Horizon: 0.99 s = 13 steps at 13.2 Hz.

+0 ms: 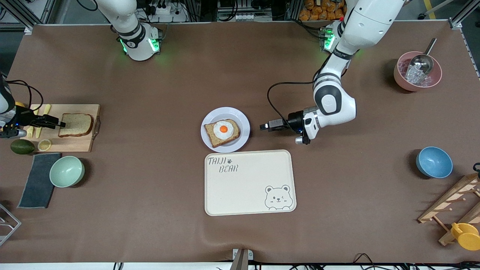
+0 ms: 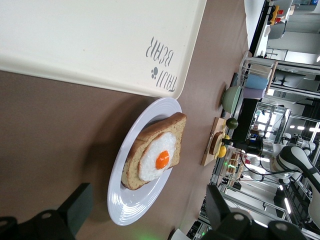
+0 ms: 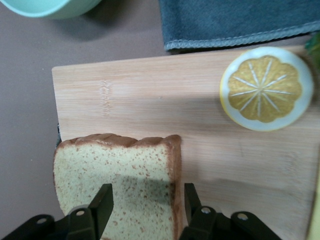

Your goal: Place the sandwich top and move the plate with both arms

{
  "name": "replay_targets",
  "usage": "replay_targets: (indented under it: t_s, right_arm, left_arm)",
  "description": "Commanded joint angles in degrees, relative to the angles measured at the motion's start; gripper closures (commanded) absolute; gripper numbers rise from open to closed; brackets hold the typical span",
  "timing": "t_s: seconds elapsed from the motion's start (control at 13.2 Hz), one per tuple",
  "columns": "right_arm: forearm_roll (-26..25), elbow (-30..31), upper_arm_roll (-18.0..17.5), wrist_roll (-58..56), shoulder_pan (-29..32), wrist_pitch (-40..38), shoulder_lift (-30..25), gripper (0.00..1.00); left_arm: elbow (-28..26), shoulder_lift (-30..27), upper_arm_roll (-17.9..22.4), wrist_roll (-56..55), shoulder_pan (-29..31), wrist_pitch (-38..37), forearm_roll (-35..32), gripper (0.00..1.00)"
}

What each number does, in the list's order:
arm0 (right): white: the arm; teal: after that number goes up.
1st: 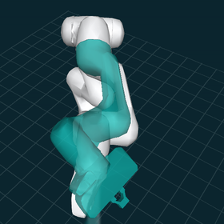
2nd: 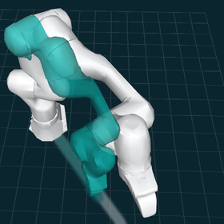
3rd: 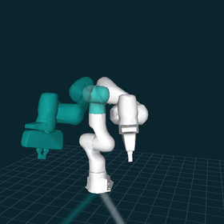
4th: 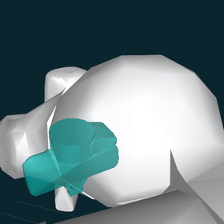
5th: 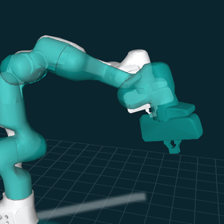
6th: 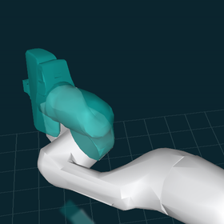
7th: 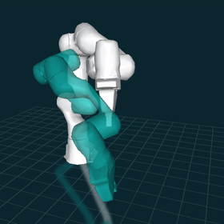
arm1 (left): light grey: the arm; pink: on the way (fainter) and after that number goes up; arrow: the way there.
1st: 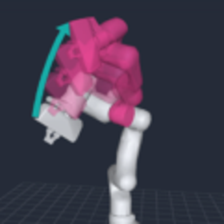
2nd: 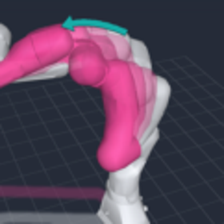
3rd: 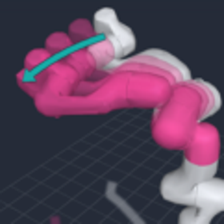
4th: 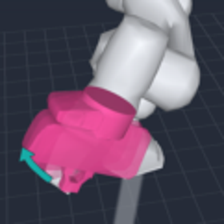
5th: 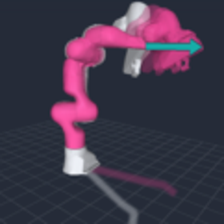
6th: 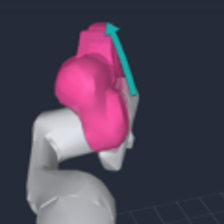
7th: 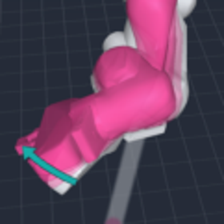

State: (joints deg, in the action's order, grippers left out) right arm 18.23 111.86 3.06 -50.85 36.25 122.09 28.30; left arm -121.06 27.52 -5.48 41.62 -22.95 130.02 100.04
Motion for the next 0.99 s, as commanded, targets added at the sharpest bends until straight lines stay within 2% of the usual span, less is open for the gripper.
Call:
replay_targets:
  t_s: [0.0, 0.08, 0.38, 0.68, 0.76, 0.84, 0.91]
  right_arm:
    - [1.5, 0.2, -1.0, -2.2, 1.5, 0.6, 0.5, 0.43]
    - [1.5, 0.2, -1.0, -2.2, 1.5, 0.6, 0.6, 0.49]
    - [1.7, 0.1, -1.0, -3.4, 2.2, 0.9, 1.3, 0.50]
    - [4.5, 0.1, -1.0, -7.4, 2.3, 1.1, 2.4, 0.53]
    - [4.5, 0.1, -1.0, -7.5, 2.3, 1.1, 2.4, 0.64]
    - [4.5, 0.1, -1.0, -7.5, 2.3, 1.1, 2.4, 0.68]
    - [4.5, 0.1, -1.0, -7.6, 2.5, 1.1, 2.4, 0.80]
  left_arm:
    - [0.9, 0.9, 0.0, 0.9, -0.8, 0.9, 1.7, 0.00]
    - [1.0, 0.9, 0.0, 0.9, -0.6, 0.9, 1.7, 0.00]
    - [1.1, 0.6, 0.0, 0.8, 0.1, 0.9, 1.7, 0.00]
    - [1.3, 0.4, 0.1, 0.7, 0.3, 0.9, 1.7, 0.00]
    - [1.3, 0.3, 0.1, 0.7, 0.3, 0.9, 1.7, 0.00]
    - [1.3, 0.3, 0.1, 0.7, 0.4, 0.9, 1.7, 0.00]
    - [1.4, 0.3, 0.1, 0.7, 0.4, 0.9, 1.8, 0.00]
